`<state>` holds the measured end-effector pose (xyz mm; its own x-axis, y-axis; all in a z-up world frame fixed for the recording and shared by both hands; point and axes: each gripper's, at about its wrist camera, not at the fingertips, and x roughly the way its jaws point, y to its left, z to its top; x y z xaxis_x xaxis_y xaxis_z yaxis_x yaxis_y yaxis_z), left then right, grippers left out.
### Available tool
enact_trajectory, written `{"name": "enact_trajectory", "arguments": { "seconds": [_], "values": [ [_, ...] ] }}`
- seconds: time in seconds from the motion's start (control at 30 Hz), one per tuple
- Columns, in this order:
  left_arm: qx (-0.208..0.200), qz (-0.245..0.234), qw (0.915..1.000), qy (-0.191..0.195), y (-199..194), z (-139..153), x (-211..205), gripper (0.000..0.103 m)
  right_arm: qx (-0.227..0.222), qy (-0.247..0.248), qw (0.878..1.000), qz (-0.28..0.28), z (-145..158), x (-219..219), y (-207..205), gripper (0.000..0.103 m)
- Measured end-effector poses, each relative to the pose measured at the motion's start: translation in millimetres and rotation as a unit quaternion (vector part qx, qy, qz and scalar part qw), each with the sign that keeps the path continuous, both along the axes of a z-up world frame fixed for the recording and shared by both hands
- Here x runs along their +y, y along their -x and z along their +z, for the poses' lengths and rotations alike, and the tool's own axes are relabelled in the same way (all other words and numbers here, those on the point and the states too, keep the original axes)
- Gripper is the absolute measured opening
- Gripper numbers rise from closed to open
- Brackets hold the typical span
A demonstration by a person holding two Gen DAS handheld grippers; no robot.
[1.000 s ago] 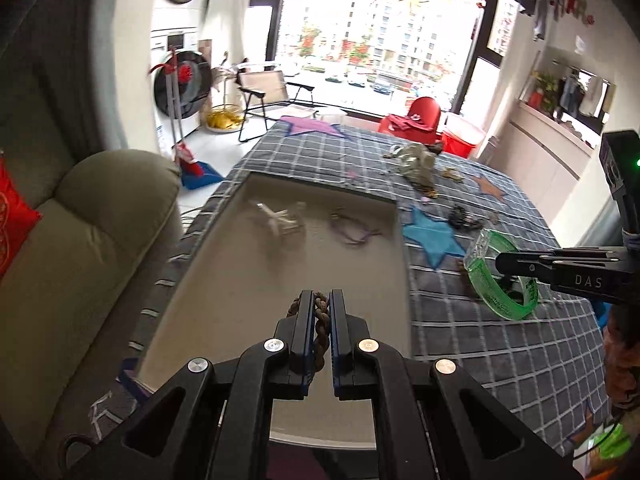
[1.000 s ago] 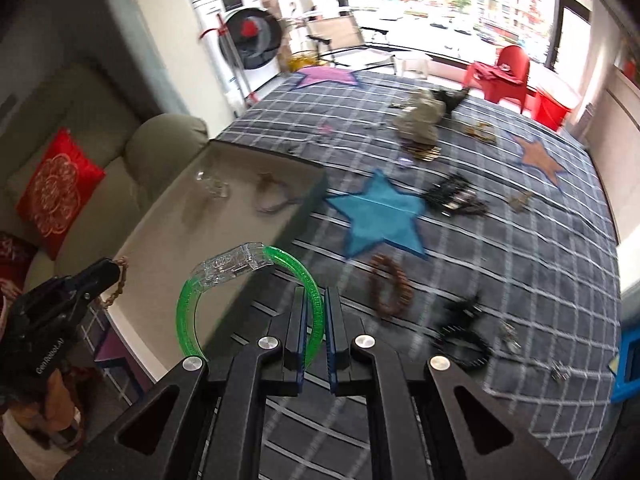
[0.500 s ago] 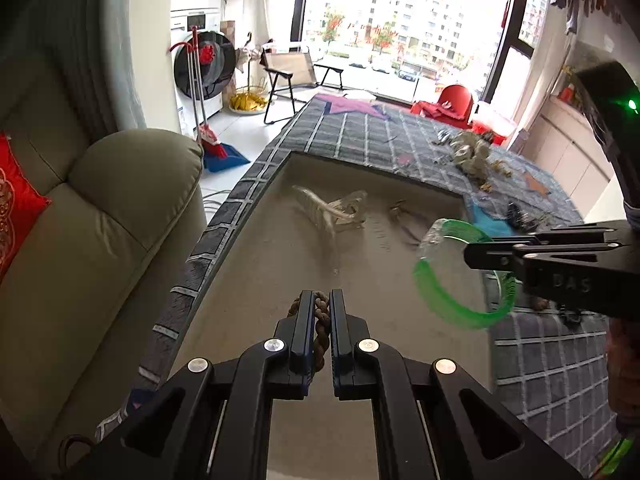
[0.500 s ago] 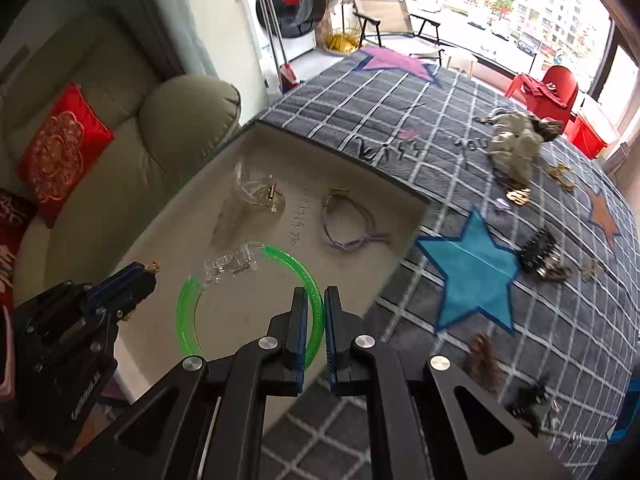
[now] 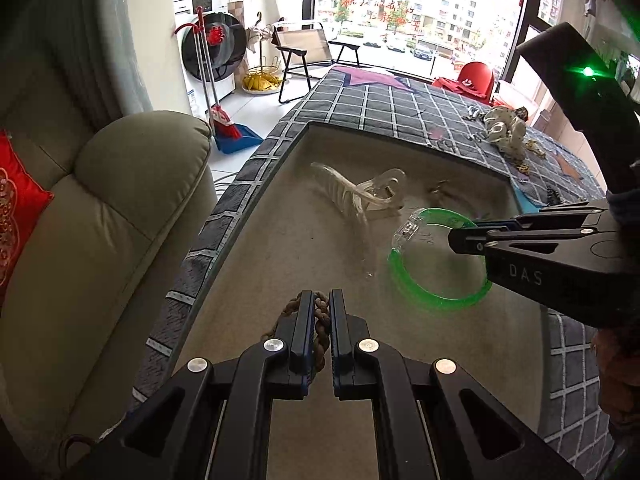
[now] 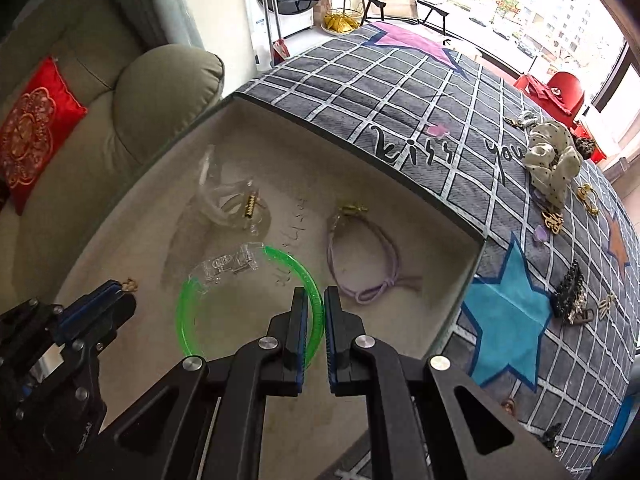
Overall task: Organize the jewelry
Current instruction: 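Open the right tool and left tool to drop both items into the box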
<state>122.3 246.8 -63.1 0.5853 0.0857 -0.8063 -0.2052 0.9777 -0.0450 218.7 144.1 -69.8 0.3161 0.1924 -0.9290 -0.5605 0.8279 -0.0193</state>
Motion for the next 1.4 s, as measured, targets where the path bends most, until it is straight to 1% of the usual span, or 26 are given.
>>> {"name": "enact_trajectory", "arguments": {
  "seconds": [0.3,0.33,0.4,0.43,0.47,0.63,0.67,0.7,0.73,0.77,0.8,0.83,1.07,1.1,1.17,1.33,1.4],
  "values": [
    [0.014,0.001,0.9998,-0.011,-4.3,-6.9,-4.2,0.009,-0.003,-0.001,1.0,0.006,-3.4,1.3,-1.9,0.01],
    [0.015,0.001,0.9998,-0.014,-4.4,-6.6,-4.9,0.009,-0.001,-0.003,1.0,0.005,-3.5,1.2,-2.7,0.012],
    [0.017,0.0,0.9997,-0.017,-4.8,-6.6,-5.9,0.009,0.007,-0.014,1.0,0.002,-2.6,-0.7,-3.7,0.028],
    [0.016,0.0,0.9997,-0.016,-4.8,-6.3,-6.2,0.009,0.006,-0.02,1.0,-0.001,-0.6,-2.4,-3.4,0.045],
    [0.016,0.0,0.9997,-0.016,-4.4,-6.0,-6.0,0.009,0.003,-0.022,1.0,-0.002,1.2,-3.3,-3.4,0.055],
    [0.016,0.002,0.9996,-0.022,-5.4,-4.3,-8.0,0.01,-0.014,-0.053,0.998,-0.016,23.4,-17.7,1.4,0.056],
    [0.016,0.001,0.9996,-0.023,-5.3,-4.0,-8.9,0.013,-0.017,-0.059,0.998,-0.02,28.1,-21.9,2.5,0.056],
    [0.017,-0.003,0.9996,-0.023,-5.2,-3.5,-10.3,0.05,-0.02,-0.064,0.997,-0.024,32.2,-26.3,3.7,0.056],
    [0.015,-0.001,0.9996,-0.025,-4.0,-2.6,-10.7,0.097,-0.022,-0.069,0.997,-0.029,35.3,-30.5,4.7,0.056],
    [0.001,0.004,0.9995,-0.031,-1.1,3.0,-11.4,0.103,-0.024,-0.077,0.996,-0.036,40.2,-37.7,6.4,0.056],
    [-0.022,0.004,0.999,-0.039,2.9,10.9,-13.1,0.103,-0.025,-0.083,0.995,-0.041,42.8,-43.2,8.0,0.056],
    [-0.028,-0.002,0.9987,-0.043,3.4,14.8,-14.8,0.103,-0.025,-0.09,0.995,-0.047,45.6,-50.1,10.0,0.056],
    [-0.022,-0.008,0.9987,-0.046,7.0,20.3,-24.5,0.103,-0.019,-0.119,0.99,-0.071,54.7,-86.8,22.2,0.057],
    [-0.023,-0.007,0.9986,-0.047,9.4,21.9,-26.6,0.103,-0.017,-0.123,0.99,-0.074,55.6,-92.4,26.1,0.058],
    [-0.025,-0.005,0.9985,-0.048,13.7,25.2,-29.0,0.103,-0.015,-0.127,0.989,-0.076,56.4,-100.3,31.8,0.064],
    [-0.025,-0.002,0.999,-0.036,23.8,31.7,-35.7,0.103,-0.008,-0.141,0.986,-0.085,56.6,-120.5,50.5,0.069],
    [-0.023,-0.001,0.9991,-0.036,27.9,33.5,-38.9,0.103,-0.006,-0.145,0.986,-0.086,56.8,-126.0,57.1,0.073]
  ]
}}
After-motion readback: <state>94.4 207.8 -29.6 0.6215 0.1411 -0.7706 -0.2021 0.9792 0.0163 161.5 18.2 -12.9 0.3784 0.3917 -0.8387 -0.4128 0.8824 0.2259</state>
